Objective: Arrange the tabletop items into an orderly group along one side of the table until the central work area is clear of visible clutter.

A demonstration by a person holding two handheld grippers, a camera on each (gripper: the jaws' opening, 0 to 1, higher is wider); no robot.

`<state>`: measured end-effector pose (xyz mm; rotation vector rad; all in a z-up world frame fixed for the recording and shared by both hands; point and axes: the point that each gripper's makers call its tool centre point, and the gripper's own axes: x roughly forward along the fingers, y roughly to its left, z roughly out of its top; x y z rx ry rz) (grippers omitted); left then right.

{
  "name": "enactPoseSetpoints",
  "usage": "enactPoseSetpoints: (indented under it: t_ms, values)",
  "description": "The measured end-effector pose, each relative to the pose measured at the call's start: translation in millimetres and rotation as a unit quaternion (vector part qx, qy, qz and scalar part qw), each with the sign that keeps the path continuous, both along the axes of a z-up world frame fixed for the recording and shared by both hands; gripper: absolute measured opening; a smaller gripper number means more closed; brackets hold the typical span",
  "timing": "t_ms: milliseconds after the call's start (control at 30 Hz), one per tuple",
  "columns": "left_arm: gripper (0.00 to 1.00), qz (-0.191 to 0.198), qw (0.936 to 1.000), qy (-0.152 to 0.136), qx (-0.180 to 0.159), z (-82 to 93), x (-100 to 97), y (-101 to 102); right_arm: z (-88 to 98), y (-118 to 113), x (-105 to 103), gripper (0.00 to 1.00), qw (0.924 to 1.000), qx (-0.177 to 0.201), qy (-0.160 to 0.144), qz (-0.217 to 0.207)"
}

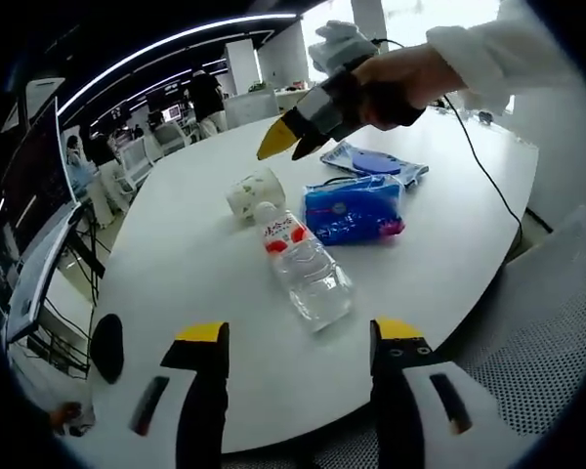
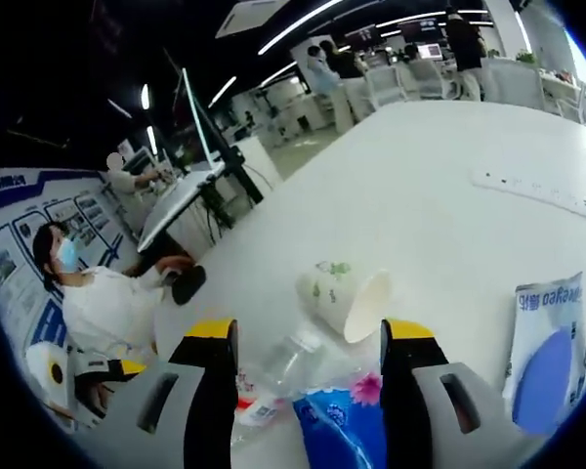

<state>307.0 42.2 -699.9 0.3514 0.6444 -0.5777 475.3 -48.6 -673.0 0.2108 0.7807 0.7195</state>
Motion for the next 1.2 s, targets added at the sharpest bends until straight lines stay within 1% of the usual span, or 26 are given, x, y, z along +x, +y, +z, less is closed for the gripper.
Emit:
enactPoseSetpoints:
  t_ms: [133, 233, 333, 500, 600, 767, 967, 1033, 1100, 1200]
  values:
    - [0.57, -0.002, 1.0, 0.001, 0.005, -0.9, -0.8, 0.5, -2.1, 6.7, 1.7, 0.57, 1.0, -0.001, 0.006, 0.005]
    - [0.57, -0.001, 1.0, 0.002, 0.005, -1.1, -0.7, 1.0, -3.4, 9.7, 6.4, 0.57, 0.9999, 0.004, 0.01, 0.004]
    - [0.56, -0.001, 1.0, 0.004, 0.008, -2.0, -0.8, 2.0, -6.7, 10.8, 11.2, 0.56, 1.0, -0.001, 0.008, 0.005]
    - [0.55, -0.001, 0.9999, 0.005, 0.011, -3.1, -0.9, 2.6, -20.7, 9.9, 14.0, 0.56, 0.9997, -0.004, 0.024, 0.001]
    - [0.54, 0.0, 0.9999, 0.007, 0.013, -4.1, -1.1, 3.3, -23.5, 10.3, 15.6, 0.56, 0.9998, -0.006, 0.021, -0.001]
    - [0.48, 0.0, 0.9999, 0.012, 0.011, -4.4, -2.6, 3.1, -25.9, 15.1, 18.7, 0.54, 0.9997, 0.007, 0.022, -0.007]
    - [0.48, -0.003, 0.9997, 0.016, 0.016, -6.3, -4.2, 2.9, -28.7, 21.6, 20.3, 0.52, 0.9996, 0.012, 0.025, -0.007]
    - [0.48, -0.003, 0.9997, 0.017, 0.017, -6.7, -4.2, 3.2, -28.5, 24.5, 21.0, 0.53, 0.9996, 0.017, 0.023, -0.007]
    - [0.48, -0.002, 0.9997, 0.017, 0.017, -6.6, -4.3, 3.8, -29.7, 26.1, 22.2, 0.51, 0.9994, 0.02, 0.025, -0.011]
    - [0.47, -0.003, 0.9996, 0.02, 0.019, -7.7, -5.2, 4.4, -32.0, 24.6, 26.4, 0.45, 0.9996, 0.012, 0.015, -0.018]
